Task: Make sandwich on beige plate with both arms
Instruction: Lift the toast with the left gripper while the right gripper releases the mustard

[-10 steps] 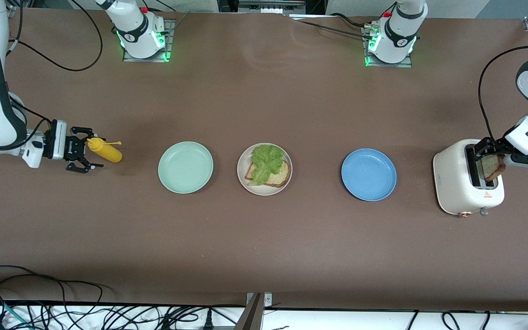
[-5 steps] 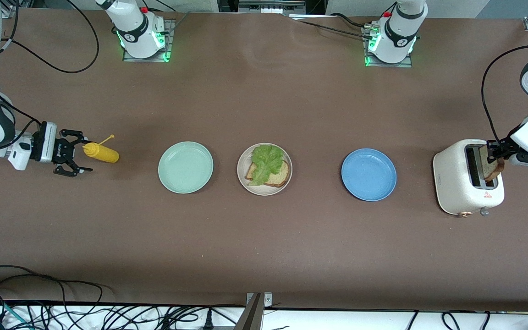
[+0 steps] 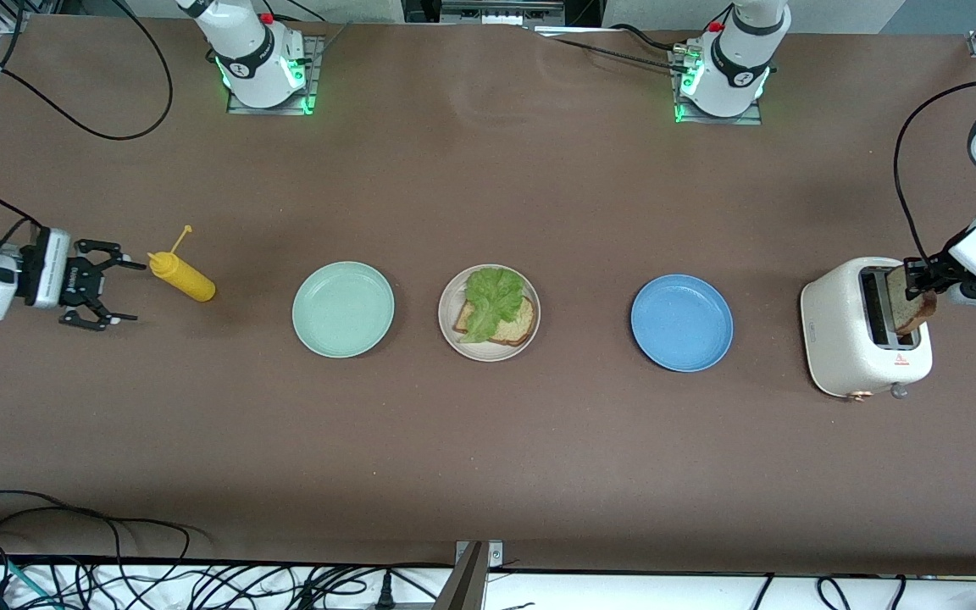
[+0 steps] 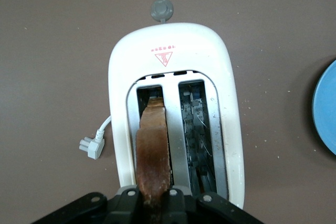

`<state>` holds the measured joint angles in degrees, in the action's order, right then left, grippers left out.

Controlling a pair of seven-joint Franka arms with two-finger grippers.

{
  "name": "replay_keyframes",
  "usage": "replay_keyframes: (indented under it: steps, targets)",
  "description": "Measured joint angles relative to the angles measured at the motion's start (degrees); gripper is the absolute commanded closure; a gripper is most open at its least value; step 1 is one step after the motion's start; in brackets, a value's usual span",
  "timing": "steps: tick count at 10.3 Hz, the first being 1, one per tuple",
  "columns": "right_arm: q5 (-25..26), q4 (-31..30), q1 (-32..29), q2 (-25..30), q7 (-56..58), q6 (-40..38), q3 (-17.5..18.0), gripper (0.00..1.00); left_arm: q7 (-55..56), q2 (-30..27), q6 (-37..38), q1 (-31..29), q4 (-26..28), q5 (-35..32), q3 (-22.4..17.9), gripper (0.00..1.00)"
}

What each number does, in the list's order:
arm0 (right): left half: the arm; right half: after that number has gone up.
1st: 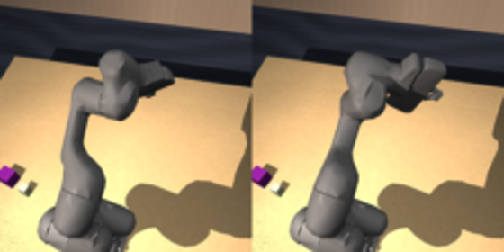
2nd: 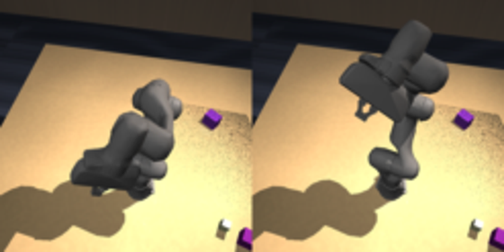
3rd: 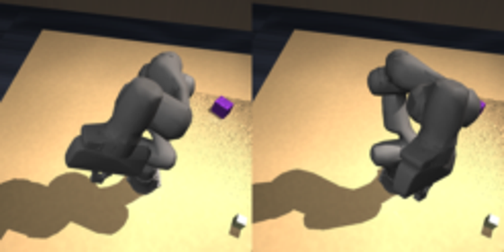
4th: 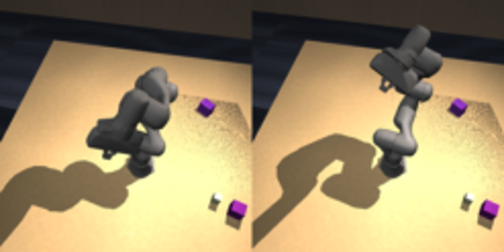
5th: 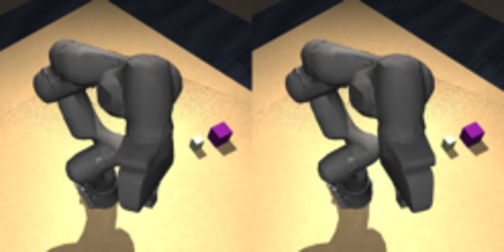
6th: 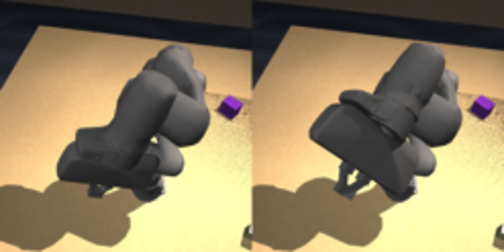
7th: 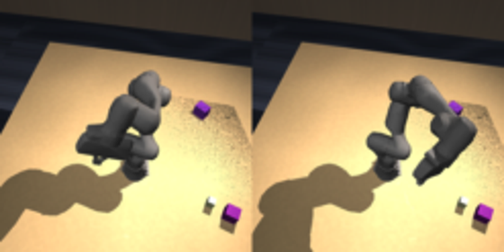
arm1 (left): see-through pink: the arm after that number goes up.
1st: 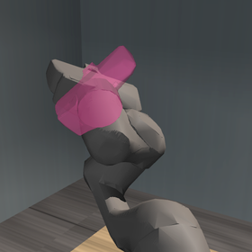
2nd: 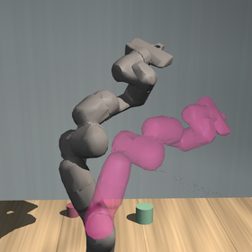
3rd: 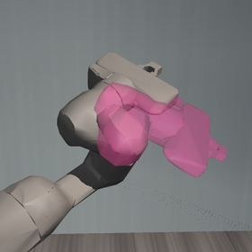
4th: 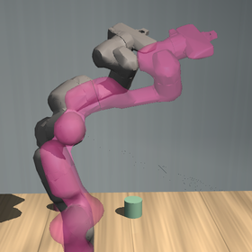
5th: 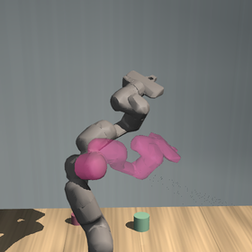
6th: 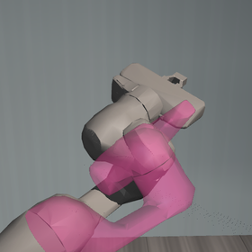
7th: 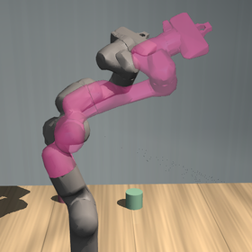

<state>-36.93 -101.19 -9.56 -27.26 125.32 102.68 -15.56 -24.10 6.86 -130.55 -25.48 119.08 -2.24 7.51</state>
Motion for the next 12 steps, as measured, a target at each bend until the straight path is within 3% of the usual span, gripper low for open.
replay_keyframes:
  steps: [4, 6, 9, 12]
  targets:
    - [4.4, 6.1, 0.0, 0.6, -10.3, -3.9, -0.7, 0.0, 0.0, -1.5, 5.0, 0.0, -2.2, 0.0, 0.3, 1.0]
    - [6.7, 6.8, 0.1, 2.0, -15.3, -4.1, -0.7, 0.0, 0.0, -2.2, 14.2, 0.1, -7.5, 0.0, 1.9, 1.0]
    - [11.3, 7.1, 0.6, 5.3, -26.4, -4.2, -0.5, 0.0, 3.0, -3.4, 30.3, 0.3, -18.9, 0.1, 9.9, 1.0]
    - [17.2, 7.3, 1.7, 9.2, -43.2, -4.5, 0.8, 0.0, 11.1, -3.5, 34.0, 0.6, -21.7, 6.8, 17.4, 1.0]
